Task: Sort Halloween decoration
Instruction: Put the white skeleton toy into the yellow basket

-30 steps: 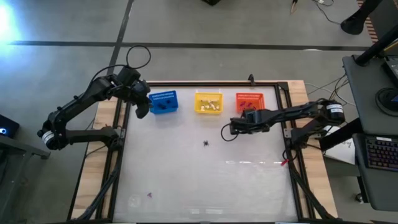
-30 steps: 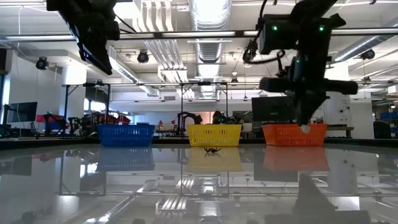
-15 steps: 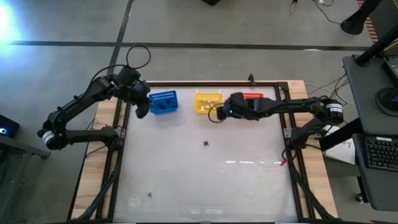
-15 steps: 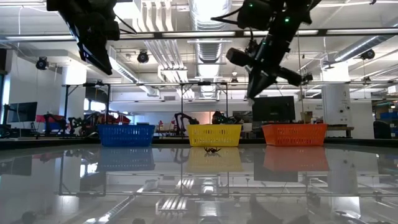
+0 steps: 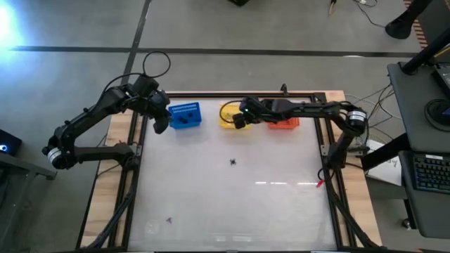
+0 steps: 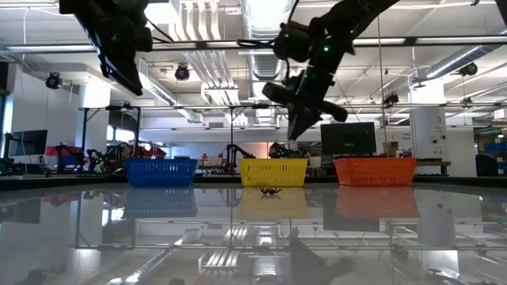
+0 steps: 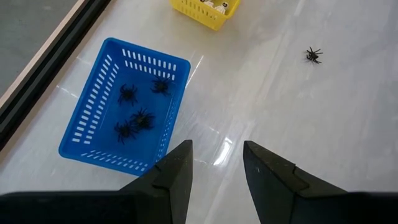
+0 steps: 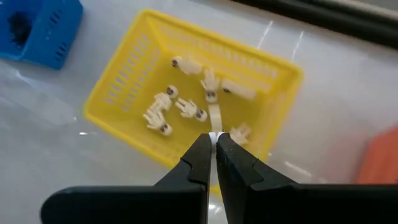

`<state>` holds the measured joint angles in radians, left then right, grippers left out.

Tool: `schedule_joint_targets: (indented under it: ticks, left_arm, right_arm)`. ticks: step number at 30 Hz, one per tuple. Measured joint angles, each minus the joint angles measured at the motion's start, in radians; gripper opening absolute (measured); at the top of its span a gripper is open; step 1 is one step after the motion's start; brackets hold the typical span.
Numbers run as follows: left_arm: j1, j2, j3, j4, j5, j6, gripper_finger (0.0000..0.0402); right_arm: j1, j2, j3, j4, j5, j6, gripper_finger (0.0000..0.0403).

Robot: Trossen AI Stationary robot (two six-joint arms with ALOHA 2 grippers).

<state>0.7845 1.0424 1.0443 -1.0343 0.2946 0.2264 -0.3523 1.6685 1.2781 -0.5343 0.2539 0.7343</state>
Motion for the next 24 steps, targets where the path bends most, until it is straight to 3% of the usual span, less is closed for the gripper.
schedule_joint_targets:
  ticks: [10, 24]
  left_arm:
    - [0.0, 0.0, 0.0, -0.001, 0.0, 0.0, 0.0125]
    - [0.0, 0.0, 0.0, -0.031, 0.002, -0.008, 0.0125]
  right_arm:
    - [-0.032, 0.101, 0.124, -0.016, -0.027, -0.173, 0.0013]
    - [-0.035, 0.109, 0.161, -0.064, -0.018, -0.333, 0.0013]
